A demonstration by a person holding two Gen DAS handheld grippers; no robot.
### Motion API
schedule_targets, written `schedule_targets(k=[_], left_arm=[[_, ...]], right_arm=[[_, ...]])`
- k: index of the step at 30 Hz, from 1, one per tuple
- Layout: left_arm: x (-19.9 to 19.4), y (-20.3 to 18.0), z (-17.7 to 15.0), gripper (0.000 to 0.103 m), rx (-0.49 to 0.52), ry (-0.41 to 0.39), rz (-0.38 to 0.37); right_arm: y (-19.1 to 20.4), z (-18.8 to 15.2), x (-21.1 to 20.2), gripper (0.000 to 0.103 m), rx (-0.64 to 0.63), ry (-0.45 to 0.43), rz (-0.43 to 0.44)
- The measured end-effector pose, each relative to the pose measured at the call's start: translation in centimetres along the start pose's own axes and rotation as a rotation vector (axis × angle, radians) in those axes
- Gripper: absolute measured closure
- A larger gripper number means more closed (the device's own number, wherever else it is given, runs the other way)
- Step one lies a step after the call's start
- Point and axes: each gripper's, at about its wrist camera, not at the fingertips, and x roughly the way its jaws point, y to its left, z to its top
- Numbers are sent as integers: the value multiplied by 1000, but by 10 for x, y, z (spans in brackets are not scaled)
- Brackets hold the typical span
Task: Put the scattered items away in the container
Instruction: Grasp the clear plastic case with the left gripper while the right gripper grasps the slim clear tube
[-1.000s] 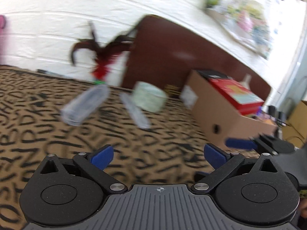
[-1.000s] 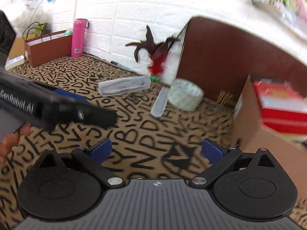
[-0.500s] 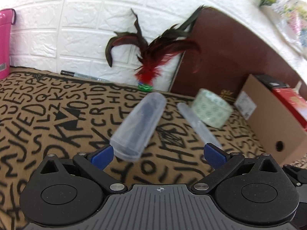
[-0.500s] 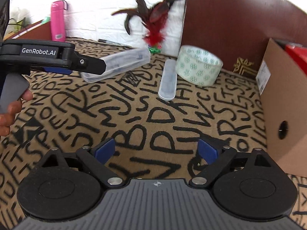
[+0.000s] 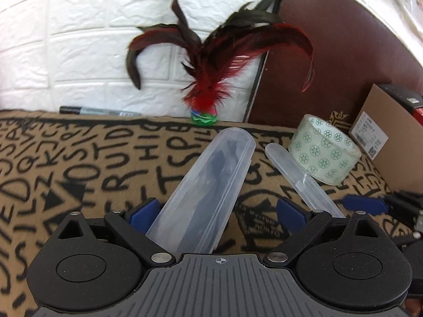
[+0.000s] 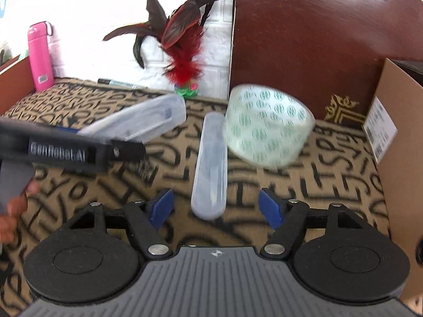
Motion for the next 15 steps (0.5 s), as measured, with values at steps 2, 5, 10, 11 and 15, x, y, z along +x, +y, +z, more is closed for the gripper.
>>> schedule_targets(k=[2, 5, 10, 11, 15], left_arm=[[4, -5, 1, 19, 35, -3, 40], [2, -10, 2, 56, 76, 9, 56], [-23, -27, -14, 57, 116, 60, -2], [-29, -35, -21, 57, 134, 67, -10], [-63, -66, -56, 57, 168, 101, -93]], right_arm=[[-1, 6, 9, 32, 9, -10, -3], [-1, 10, 14, 43, 18, -22, 1], [-1, -3, -7, 72, -1, -20, 33], [-2, -9, -14, 72, -3, -19, 37], [-6, -45, -59, 72, 2, 10, 59]])
